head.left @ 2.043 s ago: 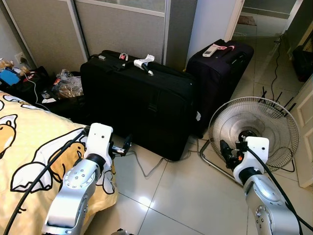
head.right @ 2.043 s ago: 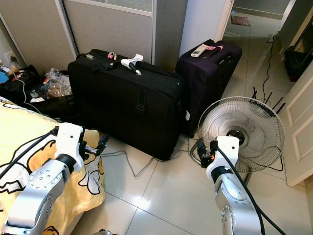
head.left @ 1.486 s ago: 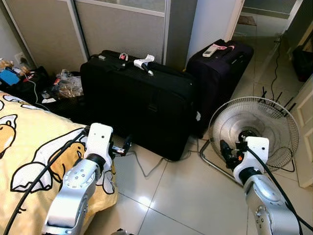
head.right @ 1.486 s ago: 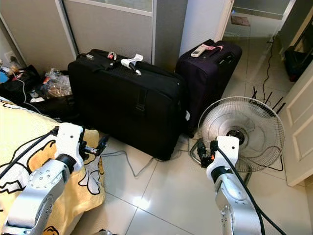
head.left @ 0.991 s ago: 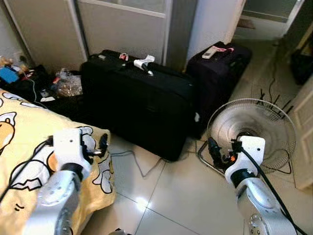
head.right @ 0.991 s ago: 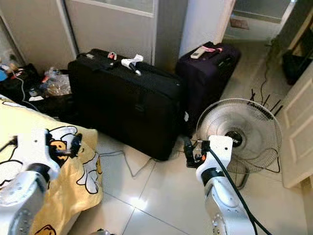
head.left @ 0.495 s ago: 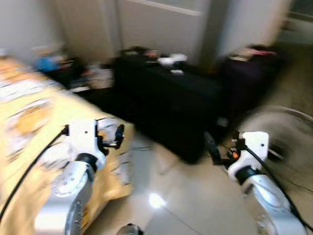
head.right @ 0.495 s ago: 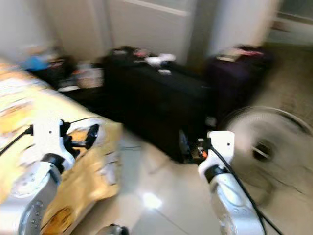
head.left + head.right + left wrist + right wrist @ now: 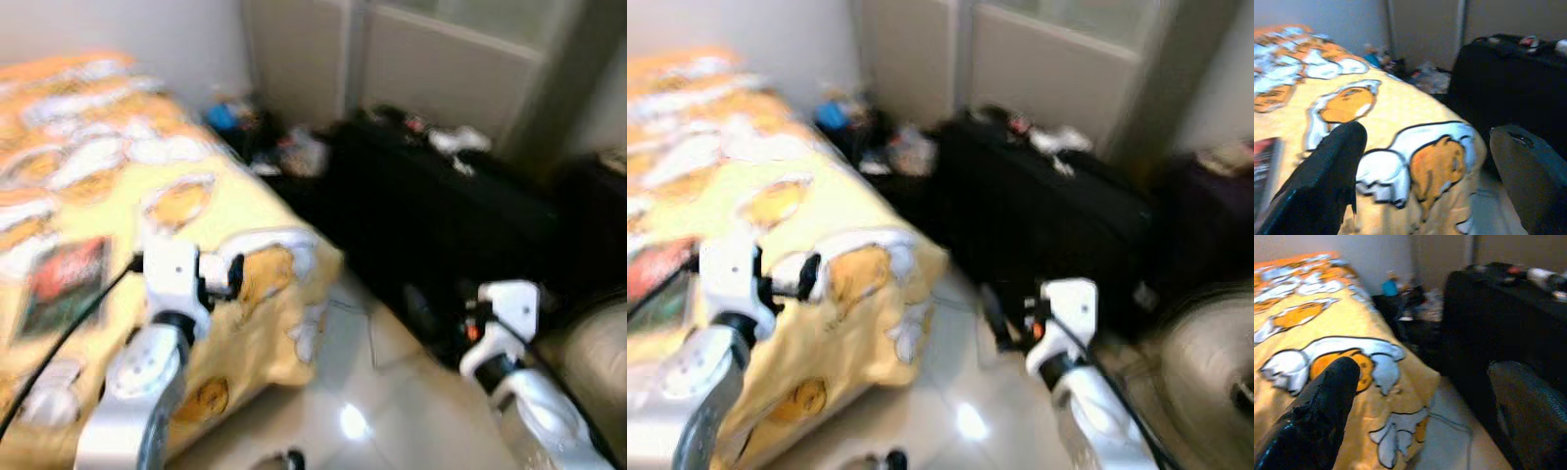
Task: Clean up the room
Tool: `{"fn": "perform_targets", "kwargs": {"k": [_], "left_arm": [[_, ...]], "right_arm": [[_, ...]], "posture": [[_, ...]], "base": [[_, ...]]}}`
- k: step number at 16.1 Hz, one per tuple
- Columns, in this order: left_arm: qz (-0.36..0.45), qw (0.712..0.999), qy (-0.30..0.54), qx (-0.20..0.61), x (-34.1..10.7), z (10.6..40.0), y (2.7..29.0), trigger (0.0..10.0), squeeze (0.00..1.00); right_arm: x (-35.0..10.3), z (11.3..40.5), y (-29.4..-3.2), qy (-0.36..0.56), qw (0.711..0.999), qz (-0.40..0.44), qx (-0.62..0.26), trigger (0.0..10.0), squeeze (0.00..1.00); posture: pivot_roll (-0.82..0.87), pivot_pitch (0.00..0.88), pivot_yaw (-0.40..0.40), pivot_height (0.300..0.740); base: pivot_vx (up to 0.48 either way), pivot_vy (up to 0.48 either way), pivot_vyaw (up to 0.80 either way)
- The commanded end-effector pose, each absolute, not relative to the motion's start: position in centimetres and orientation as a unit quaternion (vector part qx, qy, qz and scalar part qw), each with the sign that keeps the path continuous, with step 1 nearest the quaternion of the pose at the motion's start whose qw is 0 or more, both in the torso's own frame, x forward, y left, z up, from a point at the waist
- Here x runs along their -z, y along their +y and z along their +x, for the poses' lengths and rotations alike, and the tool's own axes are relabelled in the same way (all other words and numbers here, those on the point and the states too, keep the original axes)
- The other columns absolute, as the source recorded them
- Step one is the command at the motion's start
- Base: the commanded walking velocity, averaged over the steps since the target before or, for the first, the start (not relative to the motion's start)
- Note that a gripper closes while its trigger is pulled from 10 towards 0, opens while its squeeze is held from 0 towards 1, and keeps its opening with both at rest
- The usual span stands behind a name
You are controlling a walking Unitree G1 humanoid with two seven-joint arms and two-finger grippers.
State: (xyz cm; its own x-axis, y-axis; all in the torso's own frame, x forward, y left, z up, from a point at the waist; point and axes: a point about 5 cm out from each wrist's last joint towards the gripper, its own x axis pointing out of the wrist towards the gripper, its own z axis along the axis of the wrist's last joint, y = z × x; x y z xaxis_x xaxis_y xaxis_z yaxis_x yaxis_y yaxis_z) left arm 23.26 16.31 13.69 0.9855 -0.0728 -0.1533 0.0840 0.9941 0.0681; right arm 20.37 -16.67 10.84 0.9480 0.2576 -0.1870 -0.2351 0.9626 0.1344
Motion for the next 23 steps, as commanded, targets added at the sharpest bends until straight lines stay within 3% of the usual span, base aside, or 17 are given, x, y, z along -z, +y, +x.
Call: {"fn": "perform_targets", "kwargs": {"k": [1, 6, 11, 12, 13, 18, 23], "left_arm": [[0.055, 0.995, 0.068, 0.039, -13.7, 23.2, 16.3, 10.0, 0.0], [0.056, 0.996, 0.051, 0.046, -14.3, 23.3, 16.0, 10.0, 0.0], [0.06, 0.996, 0.046, 0.041, -14.4, 23.2, 16.4, 10.0, 0.0], [0.06, 0.996, 0.05, 0.042, -14.3, 23.3, 16.5, 10.0, 0.0], [0.06, 0.996, 0.054, 0.046, -14.2, 23.4, 16.5, 10.0, 0.0], [0.061, 0.995, 0.054, 0.05, -14.2, 23.7, 16.7, 10.0, 0.0], [0.063, 0.995, 0.054, 0.057, -14.2, 24.0, 16.7, 10.0, 0.0]], "right_arm": [[-10.7, 20.5, -16.3, 0.109, 0.982, 0.064, -0.14, 10.0, 1.0], [-10.6, 21.5, -15.7, 0.109, 0.978, 0.075, -0.164, 10.0, 1.0], [-10.3, 21.9, -15.1, 0.109, 0.976, 0.068, -0.178, 10.0, 1.0], [-10.1, 21.9, -15.1, 0.121, 0.976, 0.077, -0.166, 10.0, 0.05], [-10.3, 22.1, -15.0, 0.11, 0.98, 0.078, -0.149, 10.0, 0.0], [-10.7, 22.6, -15.3, 0.081, 0.985, 0.104, -0.111, 10.0, 0.0], [-9.8, 22.6, -15.2, 0.119, 0.979, 0.132, -0.098, 10.0, 0.0]], "posture": [[-0.02, 0.0, 0.02, 0.74], [0.0, 0.0, -0.001, 0.74], [0.03, 0.0, -0.012, 0.74], [0.02, 0.0, -0.003, 0.74], [0.02, 0.0, 0.005, 0.74], [0.01, 0.0, 0.019, 0.74], [0.01, 0.0, 0.025, 0.74]], "base": [[0.0, 0.0, 0.8], [0.0, 0.0, 0.8], [0.328, 0.0, 0.75], [0.349, 0.0, 0.0], [0.352, 0.0, 0.0], [0.349, 0.0, 0.0], [0.349, 0.0, 0.0]]}}
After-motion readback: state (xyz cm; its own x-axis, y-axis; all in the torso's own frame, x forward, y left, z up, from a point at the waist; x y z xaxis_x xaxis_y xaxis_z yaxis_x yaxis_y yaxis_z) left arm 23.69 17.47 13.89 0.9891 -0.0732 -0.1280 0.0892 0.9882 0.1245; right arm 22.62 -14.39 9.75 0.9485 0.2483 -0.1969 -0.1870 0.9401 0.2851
